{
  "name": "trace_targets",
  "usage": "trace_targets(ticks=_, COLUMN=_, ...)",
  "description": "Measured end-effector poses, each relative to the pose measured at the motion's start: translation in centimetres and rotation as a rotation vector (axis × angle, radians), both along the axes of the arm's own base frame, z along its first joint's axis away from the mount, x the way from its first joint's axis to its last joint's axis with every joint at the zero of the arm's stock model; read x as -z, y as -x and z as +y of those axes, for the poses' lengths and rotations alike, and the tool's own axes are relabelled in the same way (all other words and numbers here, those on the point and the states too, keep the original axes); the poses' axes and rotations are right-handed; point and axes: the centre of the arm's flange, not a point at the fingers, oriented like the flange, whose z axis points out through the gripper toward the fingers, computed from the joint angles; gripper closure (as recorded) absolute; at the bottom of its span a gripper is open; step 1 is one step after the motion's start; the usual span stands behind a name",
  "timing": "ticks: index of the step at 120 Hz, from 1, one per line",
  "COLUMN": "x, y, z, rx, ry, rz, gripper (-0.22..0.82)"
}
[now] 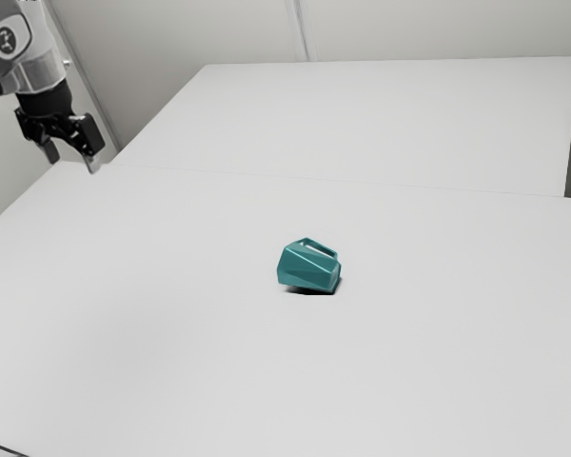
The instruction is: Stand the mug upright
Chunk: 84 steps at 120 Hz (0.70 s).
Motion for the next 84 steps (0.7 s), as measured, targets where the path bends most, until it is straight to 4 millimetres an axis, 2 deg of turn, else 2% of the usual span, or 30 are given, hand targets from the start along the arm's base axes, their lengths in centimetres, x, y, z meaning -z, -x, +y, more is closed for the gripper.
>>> trace_targets(ticks=33, x=1.6, y=-0.1, z=-1.4, rx=0.028, ry=0.011, rz=0.022, gripper=0.0)
trace_targets(ticks=44, x=2.8, y=-0.4, z=-2.0, rx=0.022, ry=0.083, rz=0.021, gripper=0.0)
trace_targets(ticks=59, x=6.5, y=-1.2, z=-2.1, rx=-0.018, ry=0.224, rz=0.036, gripper=0.0)
trace_targets(ticks=84, x=12.7, y=-4.2, z=0.0, rx=-0.153, ry=0.432, rz=0.037, gripper=0.0)
